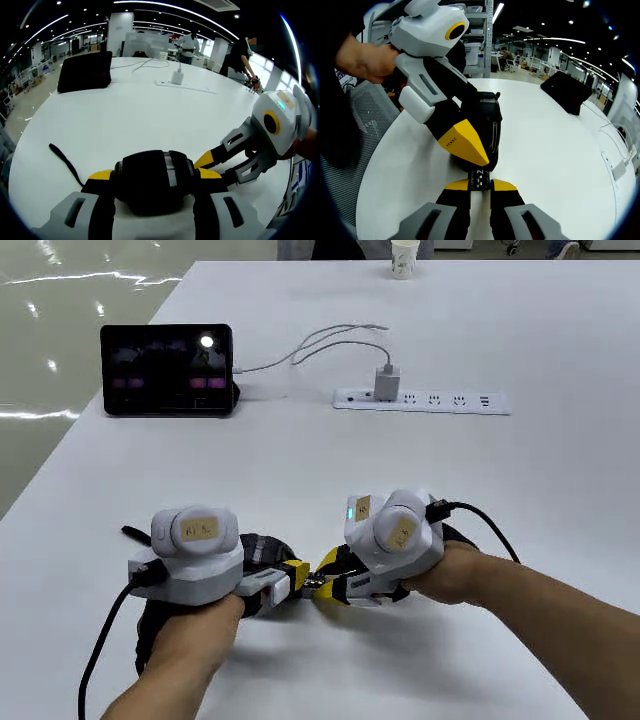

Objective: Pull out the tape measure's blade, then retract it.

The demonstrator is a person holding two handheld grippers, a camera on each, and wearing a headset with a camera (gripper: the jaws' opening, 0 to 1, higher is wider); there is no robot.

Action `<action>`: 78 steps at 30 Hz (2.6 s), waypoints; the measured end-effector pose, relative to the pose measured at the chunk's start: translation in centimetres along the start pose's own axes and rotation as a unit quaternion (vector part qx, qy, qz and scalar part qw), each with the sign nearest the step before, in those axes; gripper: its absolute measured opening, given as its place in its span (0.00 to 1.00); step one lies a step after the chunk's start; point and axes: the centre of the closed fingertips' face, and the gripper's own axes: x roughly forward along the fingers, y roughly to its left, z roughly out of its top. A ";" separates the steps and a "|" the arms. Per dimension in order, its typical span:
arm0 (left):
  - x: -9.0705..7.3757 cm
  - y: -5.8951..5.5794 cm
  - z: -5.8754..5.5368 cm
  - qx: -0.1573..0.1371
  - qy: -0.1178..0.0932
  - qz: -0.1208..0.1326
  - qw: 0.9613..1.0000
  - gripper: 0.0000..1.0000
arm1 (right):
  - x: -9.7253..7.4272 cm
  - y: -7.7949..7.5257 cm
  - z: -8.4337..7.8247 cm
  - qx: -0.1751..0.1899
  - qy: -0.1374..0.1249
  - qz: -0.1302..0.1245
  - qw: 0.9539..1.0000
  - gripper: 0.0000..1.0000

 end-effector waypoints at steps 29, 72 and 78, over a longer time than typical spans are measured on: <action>0.0 -0.1 0.1 0.004 -0.001 -0.003 1.000 0.61 | 0.7 0.0 0.7 0.006 -0.014 -0.007 1.000 0.12; -3.3 0.5 -0.3 0.039 -0.016 -0.012 0.999 0.70 | -4.8 0.8 -1.1 0.076 -0.019 -0.086 0.993 0.41; -4.0 0.5 -0.9 0.054 -0.019 -0.021 0.998 0.72 | -5.9 1.3 -1.6 0.091 -0.024 -0.099 0.991 0.45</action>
